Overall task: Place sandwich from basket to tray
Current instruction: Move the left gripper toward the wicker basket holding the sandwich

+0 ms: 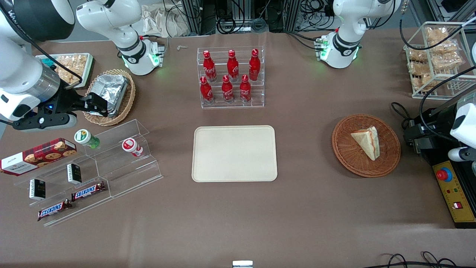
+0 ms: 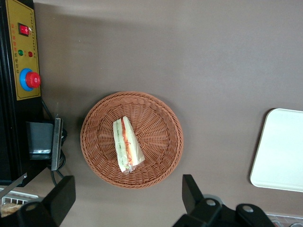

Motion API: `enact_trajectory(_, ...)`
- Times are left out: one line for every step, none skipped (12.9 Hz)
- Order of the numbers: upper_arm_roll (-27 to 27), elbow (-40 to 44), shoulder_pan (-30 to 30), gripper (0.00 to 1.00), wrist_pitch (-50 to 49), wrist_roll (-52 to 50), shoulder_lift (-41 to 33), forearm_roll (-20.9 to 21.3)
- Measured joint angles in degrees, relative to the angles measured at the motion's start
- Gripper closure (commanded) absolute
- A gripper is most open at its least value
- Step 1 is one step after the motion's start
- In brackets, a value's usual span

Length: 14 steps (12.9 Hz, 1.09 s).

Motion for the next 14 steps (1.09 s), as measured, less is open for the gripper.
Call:
enact_trajectory(0.0,0.0,0.03,0.0,-0.01,0.02,0.02,0.03)
enact_trajectory(0.0,0.0,0.03,0.0,-0.05,0.02,0.04,0.03)
enact_trajectory(0.0,0.0,0.03,0.0,-0.16,0.02,0.04,0.03)
enact_trajectory(0.01,0.0,0.04,0.0,-0.42,-0.03,0.11,0.04)
enact_trajectory(0.04,-0.03,0.06,0.0,-0.82,-0.83,0.29,0.04)
enact_trajectory(0.1,-0.3,0.17,0.0,-1.0,-2.82,0.5,0.09)
enact_trajectory(0.19,-0.82,0.55,0.0,-0.99,-4.83,0.7,0.19)
enact_trajectory(0.25,-1.27,1.02,0.0,-0.95,-6.8,0.98,0.31)
enact_trajectory(0.32,-1.94,1.42,0.0,-0.64,-9.1,1.25,0.54)
enact_trajectory(0.55,-3.41,1.67,0.0,0.63,-11.19,1.28,0.71)
enact_trajectory(0.89,-5.75,1.76,0.0,3.32,-14.05,1.15,0.77)
enact_trajectory(1.05,-8.87,1.79,0.0,6.92,-18.89,0.89,0.79)
enact_trajectory(1.01,-12.4,1.74,0.0,10.81,-24.24,0.54,0.79)
enact_trajectory(0.93,-15.97,1.62,0.0,14.4,-28.31,0.11,0.98)
